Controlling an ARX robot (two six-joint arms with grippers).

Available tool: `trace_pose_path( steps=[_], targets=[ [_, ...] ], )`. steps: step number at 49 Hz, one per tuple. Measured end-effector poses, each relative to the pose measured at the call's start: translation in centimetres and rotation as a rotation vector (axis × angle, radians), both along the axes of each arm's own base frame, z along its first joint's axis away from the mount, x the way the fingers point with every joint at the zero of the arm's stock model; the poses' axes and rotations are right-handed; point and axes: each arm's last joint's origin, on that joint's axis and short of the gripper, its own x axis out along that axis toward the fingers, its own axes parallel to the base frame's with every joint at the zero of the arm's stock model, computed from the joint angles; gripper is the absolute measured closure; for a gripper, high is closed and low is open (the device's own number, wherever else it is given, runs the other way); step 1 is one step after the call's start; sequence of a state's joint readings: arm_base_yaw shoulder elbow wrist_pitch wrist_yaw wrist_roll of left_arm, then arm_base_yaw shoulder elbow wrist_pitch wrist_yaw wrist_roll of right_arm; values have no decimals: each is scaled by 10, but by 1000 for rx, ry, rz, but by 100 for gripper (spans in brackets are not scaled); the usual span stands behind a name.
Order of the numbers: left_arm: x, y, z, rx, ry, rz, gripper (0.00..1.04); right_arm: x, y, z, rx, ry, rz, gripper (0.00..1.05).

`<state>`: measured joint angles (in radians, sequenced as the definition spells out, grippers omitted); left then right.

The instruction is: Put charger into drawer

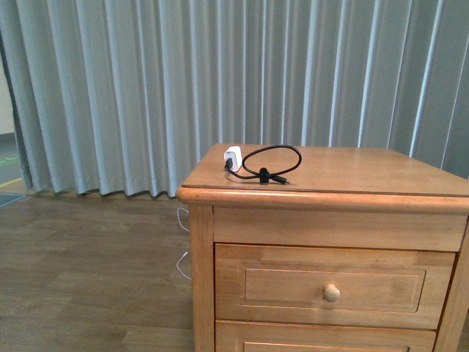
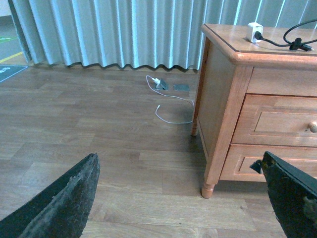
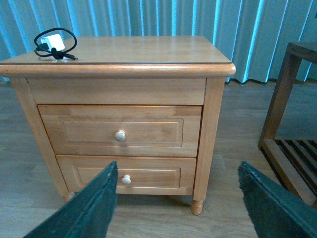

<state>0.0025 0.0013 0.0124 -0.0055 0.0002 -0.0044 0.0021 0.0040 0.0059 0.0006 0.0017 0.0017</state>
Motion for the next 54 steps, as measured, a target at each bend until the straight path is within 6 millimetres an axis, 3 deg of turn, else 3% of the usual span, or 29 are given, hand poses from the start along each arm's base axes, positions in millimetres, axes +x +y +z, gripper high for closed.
trace_pose_path(
  steps=[5, 36, 42, 47, 54],
  targets=[
    [0, 0, 0, 0, 0, 0, 6, 0, 0, 0, 1, 0, 0, 6],
    [0, 0, 0, 0, 0, 0, 6, 0, 0, 0, 0, 0, 0, 8],
    [0, 0, 0, 0, 0, 0, 6, 1, 1, -7, -84, 152, -139, 8],
    [0, 0, 0, 0, 0, 0, 6, 3, 2, -10, -92, 213, -127, 8],
    [0, 0, 0, 0, 0, 0, 6, 12, 7, 2, -71, 225, -87, 8]
  ],
)
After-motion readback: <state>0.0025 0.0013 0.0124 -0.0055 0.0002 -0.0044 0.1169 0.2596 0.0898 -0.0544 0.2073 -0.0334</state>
